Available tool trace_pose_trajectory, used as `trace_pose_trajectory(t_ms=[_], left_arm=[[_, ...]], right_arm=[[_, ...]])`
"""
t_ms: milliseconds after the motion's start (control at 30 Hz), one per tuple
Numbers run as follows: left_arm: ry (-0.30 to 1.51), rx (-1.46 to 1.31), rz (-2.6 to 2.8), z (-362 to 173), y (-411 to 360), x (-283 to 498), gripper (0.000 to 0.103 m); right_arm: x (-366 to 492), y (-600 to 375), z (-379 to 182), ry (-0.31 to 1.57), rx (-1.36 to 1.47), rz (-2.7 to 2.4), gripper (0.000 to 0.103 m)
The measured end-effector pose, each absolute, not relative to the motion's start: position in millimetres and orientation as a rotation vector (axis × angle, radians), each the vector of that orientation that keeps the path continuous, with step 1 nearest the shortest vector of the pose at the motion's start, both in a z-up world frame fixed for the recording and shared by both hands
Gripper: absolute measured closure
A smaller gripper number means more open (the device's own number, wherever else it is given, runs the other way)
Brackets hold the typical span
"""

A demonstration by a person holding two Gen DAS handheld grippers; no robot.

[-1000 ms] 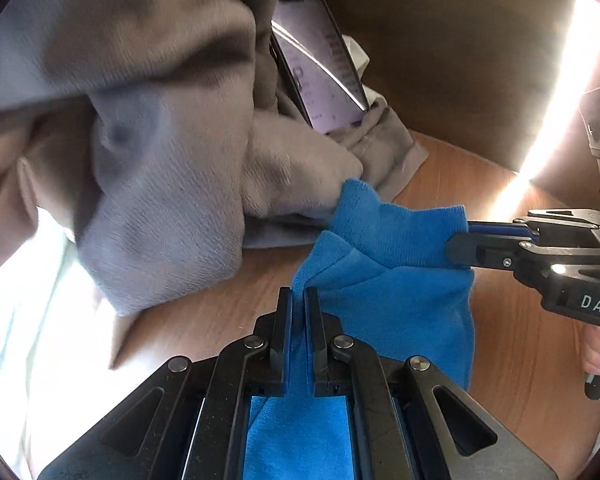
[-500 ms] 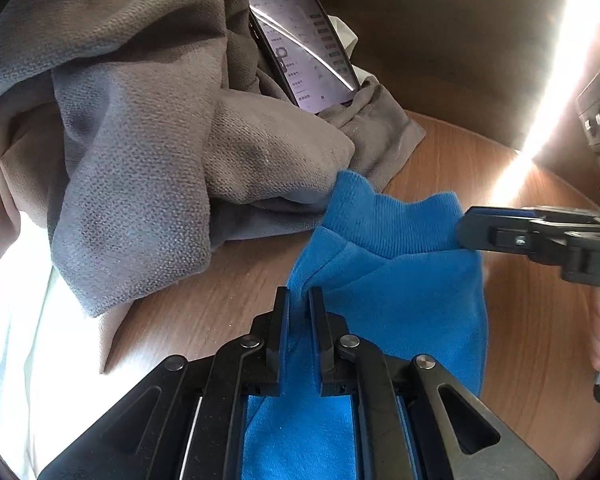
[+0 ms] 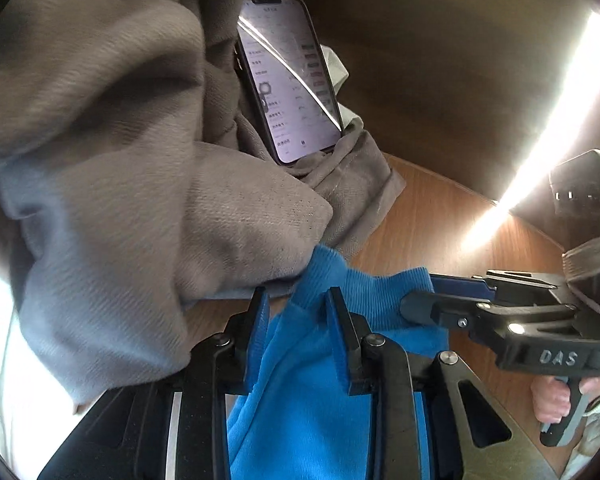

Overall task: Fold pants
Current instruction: 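Hold the cuff with the left gripper while the right gripper closes on it beside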

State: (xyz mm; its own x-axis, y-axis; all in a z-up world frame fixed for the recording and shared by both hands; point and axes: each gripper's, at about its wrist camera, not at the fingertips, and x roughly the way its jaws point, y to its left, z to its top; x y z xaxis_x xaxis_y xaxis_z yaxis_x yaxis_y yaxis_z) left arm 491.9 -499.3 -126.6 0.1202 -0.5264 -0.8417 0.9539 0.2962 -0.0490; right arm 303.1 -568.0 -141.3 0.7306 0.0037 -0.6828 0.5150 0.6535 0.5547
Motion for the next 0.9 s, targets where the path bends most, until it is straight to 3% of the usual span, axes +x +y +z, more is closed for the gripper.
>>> trace_pose_trajectory(t_ms=[333, 500, 700, 900], left_arm=[[0.948, 0.566, -1.191, -137.0, -504.4, 513.8, 0.073], [0.967, 0.581, -1.194, -137.4, -501.6, 516.6, 0.07], [0.984, 0.6, -1.18, -141.9, -511.2, 519.2, 0.068], [0.952, 0.597, -1.17, -144.2, -517.1, 507.0, 0.079]], right_arm=[[309.3, -559.9, -139.7, 0.715, 0.767, -0.319, 0.071], [315.3, -552.2, -136.3, 0.724, 0.706, -0.317, 0.084], [318.6, -538.0, -126.4, 0.721, 0.64, -0.325, 0.085], [321.3, -530.7, -123.7, 0.725, 0.63, -0.33, 0.085]])
